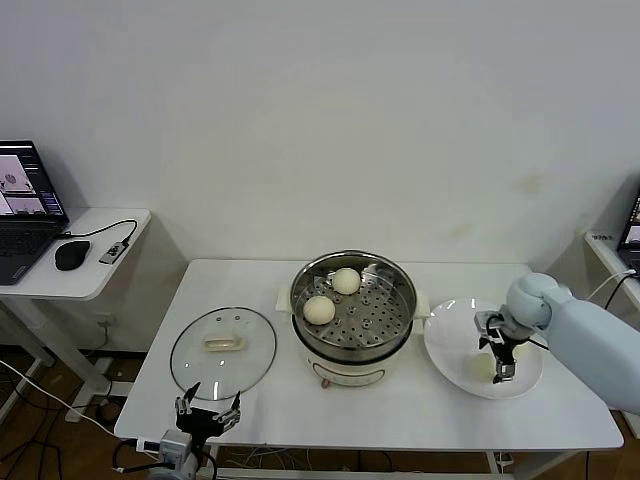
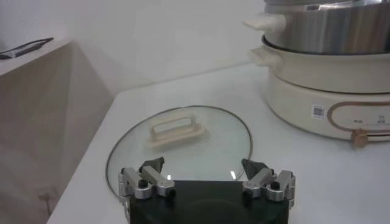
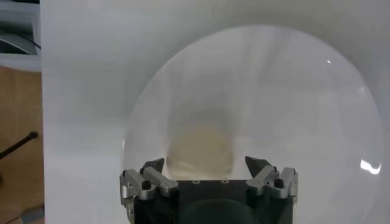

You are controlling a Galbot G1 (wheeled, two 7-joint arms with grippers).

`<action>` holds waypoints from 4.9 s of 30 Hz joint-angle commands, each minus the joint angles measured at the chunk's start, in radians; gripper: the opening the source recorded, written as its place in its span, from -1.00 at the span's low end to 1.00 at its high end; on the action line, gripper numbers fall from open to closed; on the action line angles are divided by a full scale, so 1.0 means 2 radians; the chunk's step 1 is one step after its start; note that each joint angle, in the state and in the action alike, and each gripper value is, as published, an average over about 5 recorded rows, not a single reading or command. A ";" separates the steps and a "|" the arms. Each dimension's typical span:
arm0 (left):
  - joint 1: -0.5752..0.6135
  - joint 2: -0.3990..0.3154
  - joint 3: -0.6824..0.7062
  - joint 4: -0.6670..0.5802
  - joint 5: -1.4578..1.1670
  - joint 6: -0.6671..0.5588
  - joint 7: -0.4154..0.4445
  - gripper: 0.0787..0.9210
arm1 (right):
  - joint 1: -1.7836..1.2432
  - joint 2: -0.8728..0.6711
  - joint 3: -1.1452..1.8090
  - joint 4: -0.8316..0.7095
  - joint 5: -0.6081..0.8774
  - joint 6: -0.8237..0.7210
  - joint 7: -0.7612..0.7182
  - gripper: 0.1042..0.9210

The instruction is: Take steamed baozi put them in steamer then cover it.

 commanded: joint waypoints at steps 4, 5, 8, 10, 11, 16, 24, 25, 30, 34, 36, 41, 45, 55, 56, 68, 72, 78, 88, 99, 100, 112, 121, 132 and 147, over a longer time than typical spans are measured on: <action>0.000 0.000 0.000 0.000 0.000 0.000 0.000 0.77 | -0.003 0.003 0.003 -0.006 -0.001 0.000 0.004 0.56; 0.000 0.000 0.000 0.000 0.000 0.000 0.000 0.77 | -0.003 0.003 0.003 -0.007 -0.001 0.000 0.004 0.52; 0.000 0.000 0.000 0.000 0.000 0.000 -0.001 0.77 | -0.002 0.003 0.003 -0.007 0.002 -0.001 0.003 0.37; 0.000 0.000 0.000 0.000 0.000 0.000 -0.001 0.77 | -0.001 0.003 0.004 -0.008 0.004 -0.002 0.002 0.30; 0.000 0.000 0.000 0.000 0.000 0.000 -0.001 0.77 | -0.001 0.003 0.004 -0.008 0.005 -0.003 0.001 0.27; -0.001 0.000 0.001 0.000 0.000 0.000 -0.001 0.77 | 0.007 -0.003 0.006 -0.007 0.015 -0.007 -0.005 0.15; -0.002 -0.001 0.002 -0.003 0.000 -0.001 -0.002 0.77 | 0.065 -0.042 -0.011 0.022 0.048 -0.012 -0.029 0.11; -0.002 -0.001 0.002 -0.004 0.000 -0.001 -0.003 0.77 | 0.083 -0.046 -0.022 0.027 0.054 -0.013 -0.033 0.11; -0.005 -0.002 0.001 -0.008 0.002 -0.001 -0.006 0.77 | 0.232 -0.041 -0.117 0.030 0.102 -0.014 -0.050 0.12; -0.004 -0.001 0.000 -0.016 0.002 -0.001 -0.006 0.77 | 0.312 -0.006 -0.157 0.021 0.151 -0.014 -0.064 0.12; -0.003 -0.001 0.000 -0.020 0.004 -0.002 -0.007 0.77 | 0.341 0.020 -0.170 0.013 0.185 -0.011 -0.073 0.12; -0.001 -0.002 -0.002 -0.028 0.008 -0.006 -0.009 0.77 | 0.379 0.089 -0.178 -0.036 0.269 0.076 -0.100 0.12; 0.002 -0.003 -0.006 -0.036 0.004 -0.006 -0.009 0.77 | 0.392 0.139 -0.184 -0.088 0.284 0.210 -0.111 0.12; 0.007 -0.008 -0.015 -0.042 0.001 -0.007 -0.011 0.77 | 0.374 0.195 -0.183 -0.053 0.214 0.405 -0.097 0.12; 0.007 -0.009 -0.016 -0.042 0.002 -0.007 -0.011 0.77 | 0.367 0.198 -0.182 -0.048 0.203 0.419 -0.095 0.12; 0.014 -0.015 -0.019 -0.047 0.004 -0.009 -0.012 0.77 | 0.294 0.226 -0.161 -0.002 0.031 0.521 -0.063 0.12; 0.015 -0.016 -0.019 -0.048 0.005 -0.009 -0.012 0.77 | 0.283 0.226 -0.165 0.024 0.027 0.521 -0.061 0.12; 0.015 -0.017 -0.017 -0.047 0.006 -0.009 -0.013 0.77 | 0.267 0.219 -0.166 0.066 0.011 0.521 -0.057 0.12; 0.017 -0.017 -0.017 -0.048 0.006 -0.009 -0.012 0.77 | 0.248 0.211 -0.165 0.087 -0.005 0.520 -0.053 0.12; 0.016 -0.017 -0.015 -0.047 0.007 -0.009 -0.012 0.77 | 0.231 0.205 -0.168 0.098 -0.002 0.516 -0.054 0.13; 0.016 -0.017 -0.015 -0.047 0.007 -0.009 -0.012 0.77 | 0.230 0.205 -0.168 0.097 -0.003 0.516 -0.054 0.13; 0.015 -0.017 -0.014 -0.046 0.007 -0.009 -0.011 0.77 | 0.221 0.209 -0.169 0.090 -0.001 0.503 -0.051 0.17; 0.013 -0.017 -0.013 -0.043 0.007 -0.008 -0.011 0.77 | 0.239 0.192 -0.160 0.099 0.019 0.450 -0.045 0.69; 0.007 -0.009 -0.011 -0.045 0.003 -0.007 -0.006 0.77 | 0.350 0.067 -0.179 0.112 0.179 0.225 -0.040 0.76; 0.003 0.003 -0.003 -0.047 -0.001 -0.002 -0.002 0.77 | 0.219 -0.093 -0.069 0.064 0.146 -0.028 -0.058 0.76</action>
